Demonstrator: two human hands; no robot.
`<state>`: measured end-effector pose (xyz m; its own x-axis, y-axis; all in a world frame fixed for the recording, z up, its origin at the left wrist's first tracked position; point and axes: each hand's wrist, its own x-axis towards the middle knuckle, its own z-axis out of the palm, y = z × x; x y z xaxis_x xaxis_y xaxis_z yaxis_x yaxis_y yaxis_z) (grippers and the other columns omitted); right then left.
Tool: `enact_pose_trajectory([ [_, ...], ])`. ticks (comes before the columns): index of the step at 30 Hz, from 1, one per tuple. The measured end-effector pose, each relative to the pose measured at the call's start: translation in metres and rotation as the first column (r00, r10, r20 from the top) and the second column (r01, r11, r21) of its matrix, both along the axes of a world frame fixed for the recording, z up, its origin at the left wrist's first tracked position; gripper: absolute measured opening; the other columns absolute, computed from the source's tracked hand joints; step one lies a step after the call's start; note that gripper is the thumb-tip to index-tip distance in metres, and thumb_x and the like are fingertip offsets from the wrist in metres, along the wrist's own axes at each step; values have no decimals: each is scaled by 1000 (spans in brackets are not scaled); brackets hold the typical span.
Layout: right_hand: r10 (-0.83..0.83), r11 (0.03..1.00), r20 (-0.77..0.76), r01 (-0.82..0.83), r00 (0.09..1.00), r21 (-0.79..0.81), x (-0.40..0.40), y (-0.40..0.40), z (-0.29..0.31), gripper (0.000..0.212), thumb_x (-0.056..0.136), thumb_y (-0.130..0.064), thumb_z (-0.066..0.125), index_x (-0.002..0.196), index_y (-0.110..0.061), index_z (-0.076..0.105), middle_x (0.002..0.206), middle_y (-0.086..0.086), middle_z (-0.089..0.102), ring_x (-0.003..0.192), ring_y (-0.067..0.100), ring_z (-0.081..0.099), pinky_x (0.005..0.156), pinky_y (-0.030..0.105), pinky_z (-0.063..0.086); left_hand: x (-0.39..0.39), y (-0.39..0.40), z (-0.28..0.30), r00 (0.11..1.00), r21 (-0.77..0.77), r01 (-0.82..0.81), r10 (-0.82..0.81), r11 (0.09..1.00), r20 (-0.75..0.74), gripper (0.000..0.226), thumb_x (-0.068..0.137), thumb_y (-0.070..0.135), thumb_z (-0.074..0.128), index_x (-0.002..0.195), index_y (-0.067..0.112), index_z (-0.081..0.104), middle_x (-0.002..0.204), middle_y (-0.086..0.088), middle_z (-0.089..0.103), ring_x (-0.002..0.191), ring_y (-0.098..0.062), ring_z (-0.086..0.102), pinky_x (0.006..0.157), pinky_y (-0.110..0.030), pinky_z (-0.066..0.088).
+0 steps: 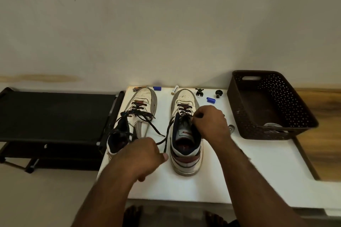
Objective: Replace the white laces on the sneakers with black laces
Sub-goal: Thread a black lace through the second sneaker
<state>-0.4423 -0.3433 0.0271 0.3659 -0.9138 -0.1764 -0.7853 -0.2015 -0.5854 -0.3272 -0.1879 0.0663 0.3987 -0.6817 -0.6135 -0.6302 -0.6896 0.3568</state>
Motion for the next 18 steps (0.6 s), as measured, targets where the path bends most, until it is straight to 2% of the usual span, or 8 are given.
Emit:
enact_pose_trajectory([
  [1,10,1000,11,-10,1000,5,0,0,0,21,87,-25,65,108,-22,69,106,1,70,93,19,65,85,34,54,-3,-1,2,997,21,24,-25,999,69,40,96,45,51,92,10,68,69,-3,63,56,-14,61,62,-25,52],
  [2,20,1000,27,-20,999,12,1,0,1,27,87,-25,65,114,-25,67,113,0,68,98,19,64,87,33,52,-2,-5,2,985,-51,17,-8,999,170,37,97,44,49,97,12,68,79,-3,66,67,-17,64,71,-28,53],
  [4,51,999,38,-52,998,13,2,1,1,33,89,-21,63,121,-31,64,123,-2,65,106,19,62,90,33,52,-3,-18,-2,954,-350,-69,164,934,250,31,99,35,48,121,20,65,116,-4,67,105,-21,62,93,-33,47],
  [5,74,997,24,-75,997,9,3,1,1,34,90,-19,60,122,-32,64,125,-2,64,107,19,62,91,33,51,-4,-26,-5,955,-487,-142,248,862,161,34,99,29,49,130,21,59,128,-4,62,117,-21,57,100,-34,44],
  [7,110,994,-1,-110,994,1,4,2,1,36,92,-15,56,122,-32,64,127,-1,63,109,19,61,91,33,51,-5,-42,-16,959,-591,-263,272,763,-77,39,98,22,54,137,23,53,135,-2,57,124,-20,53,105,-36,42],
  [10,121,992,-7,-121,993,-24,6,2,1,34,92,-14,58,122,-27,64,125,-1,64,109,18,61,91,31,49,-7,-55,-29,949,-606,-314,247,731,-194,35,94,19,60,130,20,60,126,0,63,117,-18,58,101,-35,46],
  [14,63,995,16,-62,998,-81,5,5,2,24,91,-16,60,114,-21,66,113,1,68,100,18,62,87,28,47,-7,-58,-33,930,-654,-367,262,662,-257,19,91,13,64,109,15,72,96,5,67,88,-8,60,76,-19,46],
  [18,31,996,19,-29,999,-80,6,6,0,22,91,-17,60,112,-20,67,110,1,68,98,18,62,84,27,47,-11,-59,-36,821,-567,-565,335,599,-463,11,91,13,63,88,22,68,82,0,65,72,-10,57,58,-21,41],
])
